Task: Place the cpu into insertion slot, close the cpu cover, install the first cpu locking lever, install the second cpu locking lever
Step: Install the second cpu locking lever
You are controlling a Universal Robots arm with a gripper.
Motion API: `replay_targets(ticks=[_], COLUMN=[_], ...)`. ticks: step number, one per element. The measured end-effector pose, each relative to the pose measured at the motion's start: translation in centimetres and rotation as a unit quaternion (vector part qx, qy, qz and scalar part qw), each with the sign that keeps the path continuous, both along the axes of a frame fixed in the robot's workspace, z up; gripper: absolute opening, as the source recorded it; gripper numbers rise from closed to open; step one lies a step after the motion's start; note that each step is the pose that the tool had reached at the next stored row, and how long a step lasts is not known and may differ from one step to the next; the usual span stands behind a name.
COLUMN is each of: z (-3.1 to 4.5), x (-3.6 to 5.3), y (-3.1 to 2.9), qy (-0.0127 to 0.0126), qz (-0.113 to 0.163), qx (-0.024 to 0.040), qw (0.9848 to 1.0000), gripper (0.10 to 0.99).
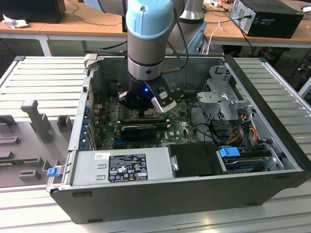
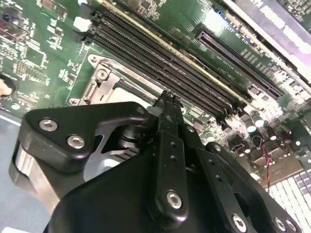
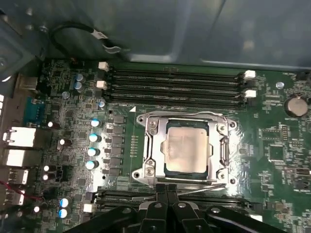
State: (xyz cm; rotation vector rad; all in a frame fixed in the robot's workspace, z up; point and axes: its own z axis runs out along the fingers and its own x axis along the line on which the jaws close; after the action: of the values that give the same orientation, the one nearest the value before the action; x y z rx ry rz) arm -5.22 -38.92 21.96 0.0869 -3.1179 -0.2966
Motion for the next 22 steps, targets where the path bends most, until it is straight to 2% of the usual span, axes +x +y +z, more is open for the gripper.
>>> replay_targets(ticks=[2, 7, 8, 10, 15, 17, 22], z=[-0.22, -0.23, -0.25, -0.31, -0.97, -1.25, -1.60], x=[-0.42, -1.08, -1.15, -1.41, -1.65, -1.69, -1.74], y=[-0.19, -0.92, -0.94, -0.97, -1.07, -1.18, -1.25], qy=[-0.0001, 0.0000, 0.0000, 0.0001, 0.0001, -0.0001, -0.0002], qz=[0.000, 0.004, 0.006, 0.016, 0.022, 0.022, 0.022], qx=[0.0070, 0.0152, 0.0167, 0.0253, 0.0350, 0.0431, 0.0494], qw=[1.0000, 0.9999, 0.9998, 0.9996, 0.9991, 0.9988, 0.9985], gripper=[0.106, 0.106, 0.106, 0.106, 0.106, 0.106, 0.106])
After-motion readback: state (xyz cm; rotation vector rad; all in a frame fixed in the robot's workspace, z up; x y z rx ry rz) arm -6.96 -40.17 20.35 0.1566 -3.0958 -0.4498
